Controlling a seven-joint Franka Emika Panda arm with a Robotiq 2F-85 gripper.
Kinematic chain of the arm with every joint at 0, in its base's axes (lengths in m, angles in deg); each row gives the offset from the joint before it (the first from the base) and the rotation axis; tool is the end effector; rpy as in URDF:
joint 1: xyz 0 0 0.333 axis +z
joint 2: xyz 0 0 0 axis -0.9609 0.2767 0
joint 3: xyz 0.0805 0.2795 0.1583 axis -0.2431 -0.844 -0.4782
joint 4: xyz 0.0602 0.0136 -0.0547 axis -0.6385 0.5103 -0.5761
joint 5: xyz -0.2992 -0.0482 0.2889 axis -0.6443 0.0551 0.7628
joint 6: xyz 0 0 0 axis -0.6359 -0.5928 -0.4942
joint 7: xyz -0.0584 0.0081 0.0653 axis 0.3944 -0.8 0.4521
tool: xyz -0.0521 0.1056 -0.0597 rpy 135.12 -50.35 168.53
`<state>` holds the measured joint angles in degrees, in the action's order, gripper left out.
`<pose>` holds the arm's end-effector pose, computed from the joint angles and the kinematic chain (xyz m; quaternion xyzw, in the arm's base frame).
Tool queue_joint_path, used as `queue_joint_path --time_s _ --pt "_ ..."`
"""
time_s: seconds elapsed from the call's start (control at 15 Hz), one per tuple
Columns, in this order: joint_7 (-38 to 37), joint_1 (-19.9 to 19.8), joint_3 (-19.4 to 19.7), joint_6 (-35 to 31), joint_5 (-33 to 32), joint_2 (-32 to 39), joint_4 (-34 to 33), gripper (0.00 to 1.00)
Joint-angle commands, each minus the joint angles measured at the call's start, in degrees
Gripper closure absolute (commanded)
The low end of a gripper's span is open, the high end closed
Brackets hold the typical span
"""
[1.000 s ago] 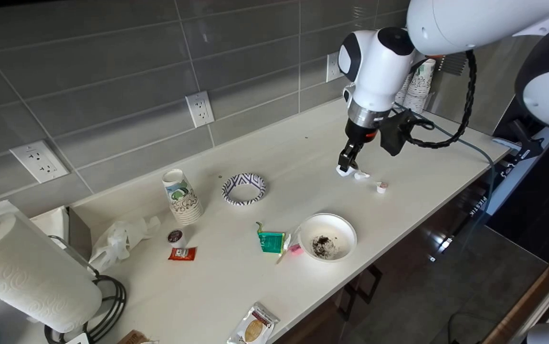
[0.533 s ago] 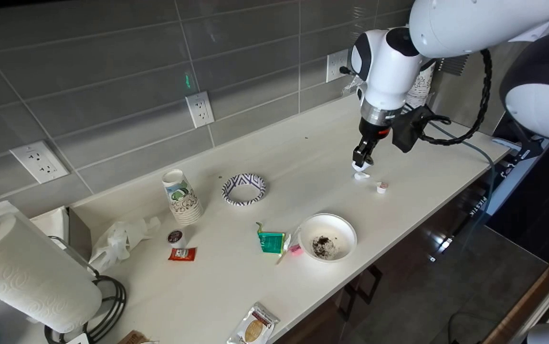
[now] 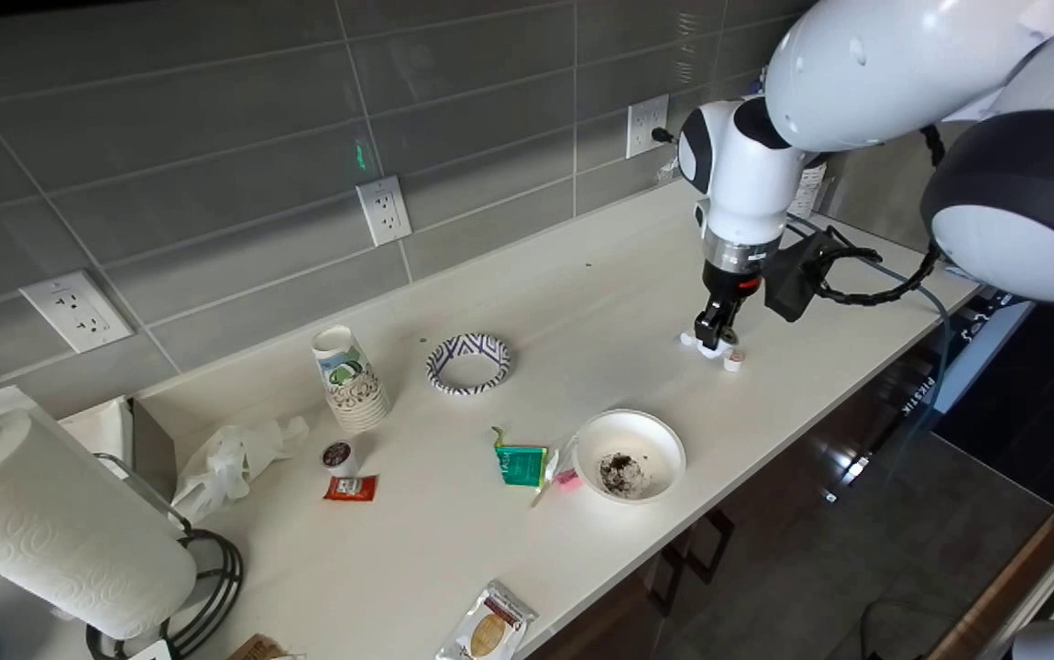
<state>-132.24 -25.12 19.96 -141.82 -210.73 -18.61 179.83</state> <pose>0.5212 0.0170 0.2485 0.9809 0.1638 0.0434 0.0953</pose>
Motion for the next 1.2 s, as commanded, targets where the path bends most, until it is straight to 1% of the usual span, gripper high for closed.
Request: queue_joint_path --time_s 0.0,0.2,0.53,0.93,1.0,1.07,1.13 --pt "-1.1 0.9 -1.3 1.9 -0.5 2.2 2.3 0.76" --pt "-1.6 0.7 -2.7 2.7 -0.5 3.5 3.6 0.76" --pt "-2.3 1.2 -3.0 3.3 -0.5 6.4 4.8 0.76" --pt "-4.5 0.5 -4.3 4.6 -0.5 8.2 5.7 0.76" --pt "-5.0 0.3 -4.5 5.2 -0.5 8.3 5.9 0.71" --pt "-6.0 0.1 -4.8 6.7 -0.2 8.1 6.1 0.26" --pt "-6.7 0.4 -4.6 7.5 -0.1 8.3 6.2 0.25"
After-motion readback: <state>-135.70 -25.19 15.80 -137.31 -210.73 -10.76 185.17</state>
